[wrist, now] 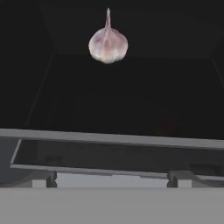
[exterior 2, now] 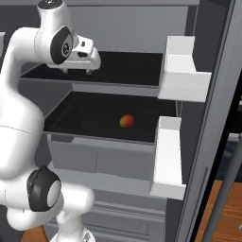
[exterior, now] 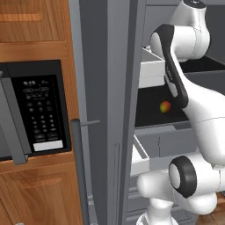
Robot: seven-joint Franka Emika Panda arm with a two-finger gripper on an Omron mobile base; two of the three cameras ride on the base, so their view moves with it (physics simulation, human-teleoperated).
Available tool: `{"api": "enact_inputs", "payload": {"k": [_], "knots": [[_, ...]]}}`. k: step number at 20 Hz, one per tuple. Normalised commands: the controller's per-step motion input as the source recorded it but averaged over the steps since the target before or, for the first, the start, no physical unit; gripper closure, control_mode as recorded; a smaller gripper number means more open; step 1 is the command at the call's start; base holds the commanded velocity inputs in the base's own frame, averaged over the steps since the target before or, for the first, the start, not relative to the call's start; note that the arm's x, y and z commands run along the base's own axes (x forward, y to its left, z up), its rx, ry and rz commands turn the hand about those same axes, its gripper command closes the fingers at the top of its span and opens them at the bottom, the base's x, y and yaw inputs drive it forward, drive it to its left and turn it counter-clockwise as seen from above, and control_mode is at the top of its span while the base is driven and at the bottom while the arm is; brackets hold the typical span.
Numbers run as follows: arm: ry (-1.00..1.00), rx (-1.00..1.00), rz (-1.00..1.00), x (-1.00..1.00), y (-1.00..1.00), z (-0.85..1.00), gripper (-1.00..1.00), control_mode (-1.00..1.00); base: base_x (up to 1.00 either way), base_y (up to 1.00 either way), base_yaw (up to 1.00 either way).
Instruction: Retrieve the bottle and the shaker from the cabinet and place them next to the mixing bowl on the counter. Then add garlic from the fridge to the mixing bowl.
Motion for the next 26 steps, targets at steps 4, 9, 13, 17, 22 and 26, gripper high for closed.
{"api": "enact_inputs", "payload": {"k": [4,9,13,17,22,26], "knots": [[0.00,0.00,-0.01,0.44,0.21,-0.04,-1.00,-1.00,0.00,0.00,0.00],[-0.01,0.00,0.00,0.43,0.12,-0.01,-1.00,-1.00,0.00,0.00,0.00],[0.00,0.00,0.00,0.27,-0.01,0.00,-1.00,-1.00,0.00,0.00,0.00],[0.00,0.00,-0.01,0.25,-0.01,-0.01,-1.00,-1.00,0.00,0.00,0.00],[0.00,0.00,0.00,0.26,0.00,-0.20,-1.00,-1.00,0.00,0.00,0.00],[0.00,0.00,0.00,0.32,0.00,-0.28,-1.00,-1.00,0.00,0.00,0.00]]}}
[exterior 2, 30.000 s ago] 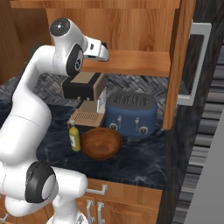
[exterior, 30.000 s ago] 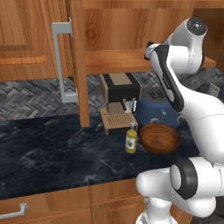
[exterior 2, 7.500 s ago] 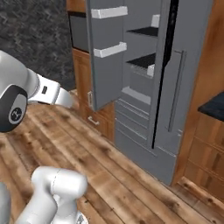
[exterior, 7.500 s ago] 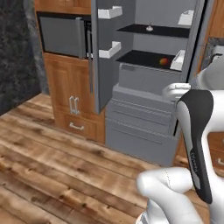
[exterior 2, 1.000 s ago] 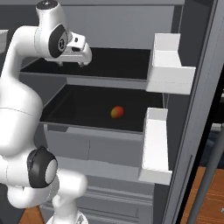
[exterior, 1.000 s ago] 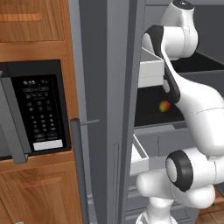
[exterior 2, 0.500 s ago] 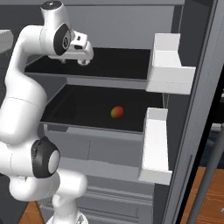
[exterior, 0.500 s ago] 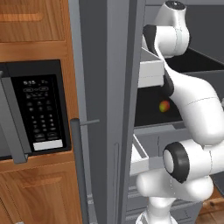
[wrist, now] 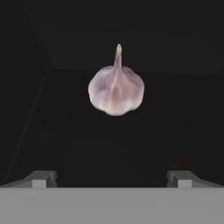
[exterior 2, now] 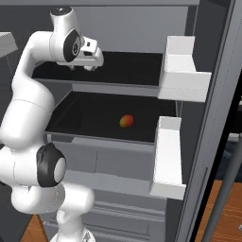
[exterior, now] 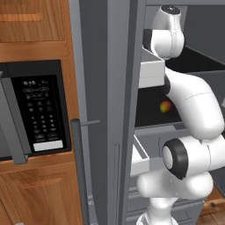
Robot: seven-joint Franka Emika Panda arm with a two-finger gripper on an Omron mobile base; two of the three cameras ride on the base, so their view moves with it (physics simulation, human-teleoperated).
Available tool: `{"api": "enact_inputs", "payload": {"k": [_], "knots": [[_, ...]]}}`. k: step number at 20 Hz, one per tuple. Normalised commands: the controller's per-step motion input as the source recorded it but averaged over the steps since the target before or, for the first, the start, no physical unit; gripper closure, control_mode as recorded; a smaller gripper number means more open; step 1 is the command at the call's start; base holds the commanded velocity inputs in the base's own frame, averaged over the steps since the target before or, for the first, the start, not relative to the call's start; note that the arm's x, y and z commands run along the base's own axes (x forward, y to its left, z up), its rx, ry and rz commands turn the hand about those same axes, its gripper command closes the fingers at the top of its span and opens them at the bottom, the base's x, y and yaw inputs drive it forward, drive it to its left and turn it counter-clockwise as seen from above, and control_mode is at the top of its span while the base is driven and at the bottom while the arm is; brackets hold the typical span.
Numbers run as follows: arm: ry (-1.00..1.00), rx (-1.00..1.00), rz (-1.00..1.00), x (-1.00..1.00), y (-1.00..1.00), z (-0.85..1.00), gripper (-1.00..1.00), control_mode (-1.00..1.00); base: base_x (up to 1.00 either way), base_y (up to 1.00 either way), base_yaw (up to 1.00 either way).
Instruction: Retrieve the bottle and the shaker from the cabinet and place them next to the mixing bowl on the counter. Then add garlic from the fridge to the mixing bowl.
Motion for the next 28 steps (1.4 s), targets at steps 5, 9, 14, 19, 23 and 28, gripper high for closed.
{"api": "enact_inputs", "payload": {"k": [5,9,14,19,23,28], "knots": [[0.00,0.00,0.00,0.33,0.00,-0.01,-1.00,-1.00,0.00,0.00,0.00],[-0.01,0.00,0.00,0.33,0.00,-0.01,-1.00,-1.00,0.00,0.00,0.00],[-0.01,0.00,0.00,0.15,0.00,0.00,-1.00,-1.00,0.00,0.00,0.00],[-0.04,0.00,0.00,0.30,0.00,0.00,-1.00,-1.00,0.00,0.00,0.00],[-0.05,0.00,0.00,0.24,0.00,-0.04,-1.00,-1.00,0.00,0.00,0.00],[-0.02,0.00,0.00,0.09,0.00,-0.02,-1.00,-1.00,0.00,0.00,0.00]]}}
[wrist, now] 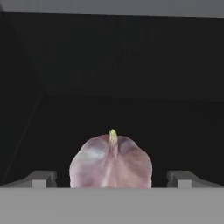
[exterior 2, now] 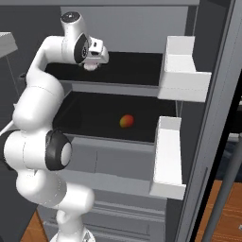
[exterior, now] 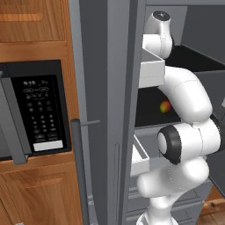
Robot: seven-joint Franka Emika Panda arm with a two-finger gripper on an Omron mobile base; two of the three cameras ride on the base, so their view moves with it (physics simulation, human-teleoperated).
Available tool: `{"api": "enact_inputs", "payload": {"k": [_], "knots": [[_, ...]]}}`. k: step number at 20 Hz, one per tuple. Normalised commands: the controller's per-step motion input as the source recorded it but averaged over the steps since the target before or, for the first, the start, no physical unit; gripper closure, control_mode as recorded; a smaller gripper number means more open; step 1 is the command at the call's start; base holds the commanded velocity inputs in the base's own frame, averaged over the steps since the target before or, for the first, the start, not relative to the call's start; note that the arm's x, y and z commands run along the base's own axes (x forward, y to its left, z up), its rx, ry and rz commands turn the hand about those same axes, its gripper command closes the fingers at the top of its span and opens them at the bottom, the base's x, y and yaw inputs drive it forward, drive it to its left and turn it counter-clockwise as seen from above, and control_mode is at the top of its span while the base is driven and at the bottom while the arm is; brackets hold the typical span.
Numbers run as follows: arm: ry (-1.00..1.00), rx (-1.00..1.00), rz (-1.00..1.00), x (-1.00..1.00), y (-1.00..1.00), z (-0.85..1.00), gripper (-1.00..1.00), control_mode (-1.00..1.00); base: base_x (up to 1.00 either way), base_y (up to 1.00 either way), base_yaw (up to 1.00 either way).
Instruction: Retrieve the bottle and the shaker from the cabinet and place them next to the mixing bowl on the counter. Then add garlic from the fridge to the mixing bowl.
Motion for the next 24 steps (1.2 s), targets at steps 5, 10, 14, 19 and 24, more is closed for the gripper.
{"api": "enact_inputs", "payload": {"k": [5,10,14,19,24], "knots": [[0.00,0.00,0.00,0.00,0.00,0.00,-1.00,-1.00,0.00,0.00,0.00],[0.00,0.00,0.00,0.06,0.00,-0.15,-1.00,-1.00,0.00,0.00,0.00],[0.00,0.00,0.00,0.16,0.00,-0.21,-1.00,-1.00,0.00,0.00,0.00],[0.00,0.00,0.00,0.10,0.01,-0.14,-1.00,-1.00,0.00,0.00,0.00],[0.00,0.00,0.00,0.03,0.00,-0.03,-1.00,-1.00,0.00,0.00,0.00]]}}
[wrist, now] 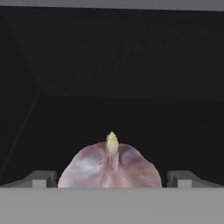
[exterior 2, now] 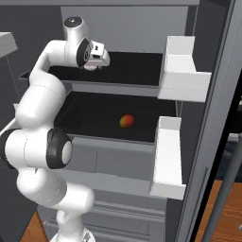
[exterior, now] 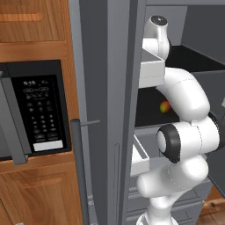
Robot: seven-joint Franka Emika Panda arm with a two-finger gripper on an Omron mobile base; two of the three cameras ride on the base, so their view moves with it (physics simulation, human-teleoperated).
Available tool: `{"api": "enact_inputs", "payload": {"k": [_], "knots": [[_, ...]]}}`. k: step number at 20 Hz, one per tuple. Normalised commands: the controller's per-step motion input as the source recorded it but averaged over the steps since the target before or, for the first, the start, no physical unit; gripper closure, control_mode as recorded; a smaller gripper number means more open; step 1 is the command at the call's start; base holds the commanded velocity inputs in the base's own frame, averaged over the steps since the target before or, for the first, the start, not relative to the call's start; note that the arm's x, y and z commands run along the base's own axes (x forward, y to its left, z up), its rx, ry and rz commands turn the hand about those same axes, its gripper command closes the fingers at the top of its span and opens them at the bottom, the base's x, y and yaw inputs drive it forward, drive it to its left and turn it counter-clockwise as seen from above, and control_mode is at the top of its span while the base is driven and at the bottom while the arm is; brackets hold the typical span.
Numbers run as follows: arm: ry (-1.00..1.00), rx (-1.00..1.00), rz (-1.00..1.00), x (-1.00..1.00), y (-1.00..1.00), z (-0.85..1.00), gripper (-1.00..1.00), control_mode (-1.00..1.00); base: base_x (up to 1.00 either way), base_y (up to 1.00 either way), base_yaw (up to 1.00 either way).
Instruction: Retrieve the bottle and the shaker from the cabinet and place them next to the mixing bowl on the counter. Then add garlic from the fridge to the mixing bowl.
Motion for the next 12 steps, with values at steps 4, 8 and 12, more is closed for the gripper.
{"api": "enact_inputs", "payload": {"k": [4,8,12], "knots": [[0.00,0.00,0.00,0.00,0.00,0.00,-1.00,-1.00,0.00,0.00,0.00],[0.00,0.00,0.00,0.00,0.00,0.00,-1.00,-1.00,0.00,0.00,0.00],[0.00,0.00,0.00,0.00,0.00,0.00,1.00,-1.00,0.00,0.00,0.00]]}}
